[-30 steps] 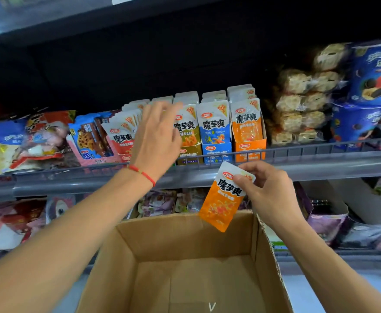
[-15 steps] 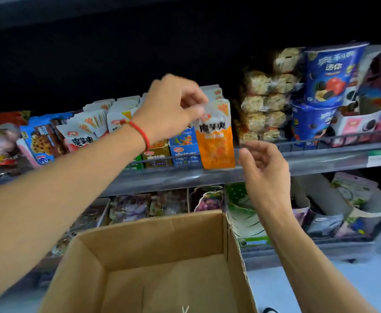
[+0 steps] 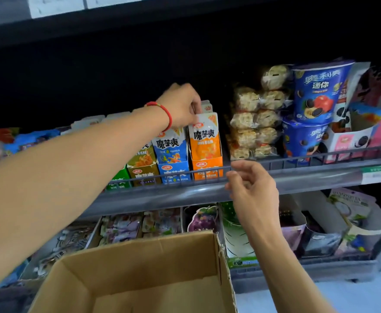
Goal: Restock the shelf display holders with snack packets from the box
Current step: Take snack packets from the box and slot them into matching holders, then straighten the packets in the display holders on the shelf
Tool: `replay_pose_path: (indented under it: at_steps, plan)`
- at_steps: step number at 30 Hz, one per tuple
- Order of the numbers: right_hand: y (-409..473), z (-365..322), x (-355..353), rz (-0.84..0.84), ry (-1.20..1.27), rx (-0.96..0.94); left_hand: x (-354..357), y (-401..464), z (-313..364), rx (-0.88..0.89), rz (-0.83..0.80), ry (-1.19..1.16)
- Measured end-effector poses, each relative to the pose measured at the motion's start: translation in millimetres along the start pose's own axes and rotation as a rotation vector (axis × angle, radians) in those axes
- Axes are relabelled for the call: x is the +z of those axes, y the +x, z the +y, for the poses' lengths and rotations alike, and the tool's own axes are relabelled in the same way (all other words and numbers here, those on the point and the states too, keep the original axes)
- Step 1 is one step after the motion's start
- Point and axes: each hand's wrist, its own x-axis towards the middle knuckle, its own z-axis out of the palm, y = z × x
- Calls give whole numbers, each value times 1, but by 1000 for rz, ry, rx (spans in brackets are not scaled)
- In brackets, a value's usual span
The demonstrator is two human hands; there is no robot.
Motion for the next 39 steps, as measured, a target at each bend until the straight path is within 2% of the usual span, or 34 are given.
replay_pose_path:
  at_steps: [5,12,19,25,29,34,36,39]
  plan:
    - [0,-2,4,-17,-5,-21,11,15,-3,0,-99,173]
    - [2,-6,6,-38,5,-34,15,35,10,46,-414,373]
    - [1,-7,5,-37,-23,-60,21,43,20,39,-441,449]
    - [2,-9,5,-34,-26,-62,11,37,27,-5,-522,340]
    - [8,-3,11,-47,-128,-97,13,29,26,30,-525,315]
    - [23,14,23,-134,-635,-368,17,19,30,110,-455,410]
    - [29,13,24,-126,-764,-384,19,13,34,152,-396,476]
    - [33,10,24,-102,-827,-404,27,5,35,185,-257,625]
